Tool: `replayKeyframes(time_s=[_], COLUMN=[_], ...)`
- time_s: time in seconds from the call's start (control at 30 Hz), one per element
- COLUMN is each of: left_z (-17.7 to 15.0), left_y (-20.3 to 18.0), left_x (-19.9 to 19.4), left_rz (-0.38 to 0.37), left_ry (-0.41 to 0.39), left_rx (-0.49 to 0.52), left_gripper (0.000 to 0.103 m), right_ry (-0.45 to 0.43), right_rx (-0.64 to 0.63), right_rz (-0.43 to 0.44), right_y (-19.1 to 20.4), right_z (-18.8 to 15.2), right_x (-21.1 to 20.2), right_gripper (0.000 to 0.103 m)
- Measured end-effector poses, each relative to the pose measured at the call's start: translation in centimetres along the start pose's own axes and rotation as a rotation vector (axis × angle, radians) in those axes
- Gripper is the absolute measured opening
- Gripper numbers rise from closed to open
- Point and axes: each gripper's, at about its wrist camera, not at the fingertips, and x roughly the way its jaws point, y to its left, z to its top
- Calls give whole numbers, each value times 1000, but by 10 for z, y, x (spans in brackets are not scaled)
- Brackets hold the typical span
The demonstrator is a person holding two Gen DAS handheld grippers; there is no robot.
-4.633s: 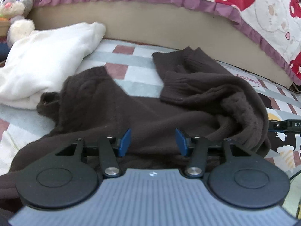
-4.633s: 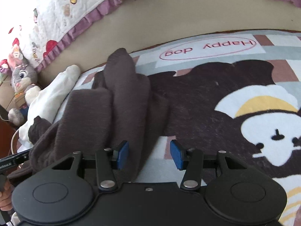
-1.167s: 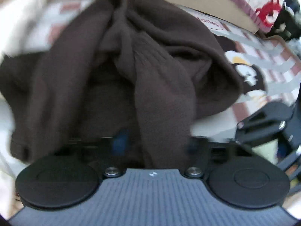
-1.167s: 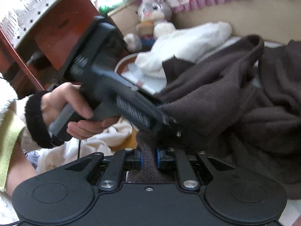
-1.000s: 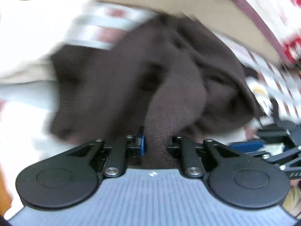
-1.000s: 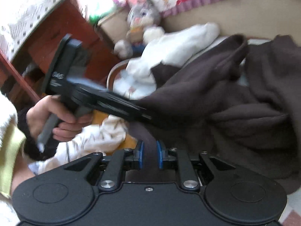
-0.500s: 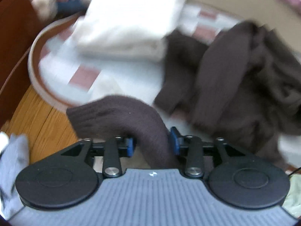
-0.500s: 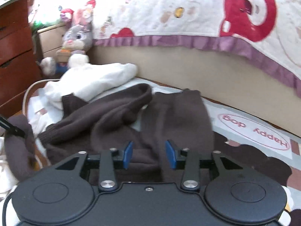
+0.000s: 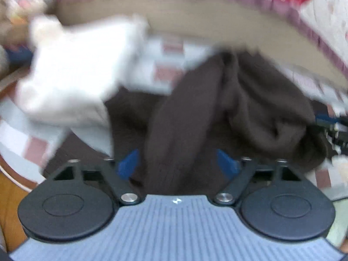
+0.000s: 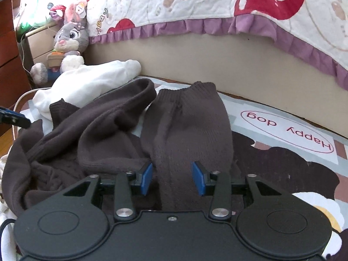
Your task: Fold clothes
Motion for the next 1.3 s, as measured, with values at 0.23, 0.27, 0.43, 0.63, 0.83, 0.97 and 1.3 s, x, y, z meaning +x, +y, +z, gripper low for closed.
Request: replayKeyframes(time_s=[0.23, 0.27, 0.43, 0.63, 0.83, 0.97, 1.3], left_z=[14, 18, 40, 125, 183, 182, 95], left_y=[-29, -31, -39, -22, -26, -42, -96], left_x=[49, 55, 56, 7, 7, 24, 33], left_rz=[47, 38, 113, 256, 414, 468, -242], left_ry=[41, 62, 99, -165, -383, -459, -202], left_rx=[249, 261, 362, 274, 251, 227, 265], left_gripper=[78, 49, 11, 10, 11, 40, 41], right_ry=[23, 27, 43, 52, 19, 42, 100], right_rx=[3, 4, 6, 7, -29, 96, 189], right_rz=[6, 7, 12, 5, -163, -190, -329], right_y=[-7, -8, -13, -19, -24, -47, -84], right_z=[0, 0, 1, 2, 8, 6, 0], right_x=[10, 12, 19, 26, 27, 24, -4], right_gripper=[46, 46, 46, 46, 45, 8, 7])
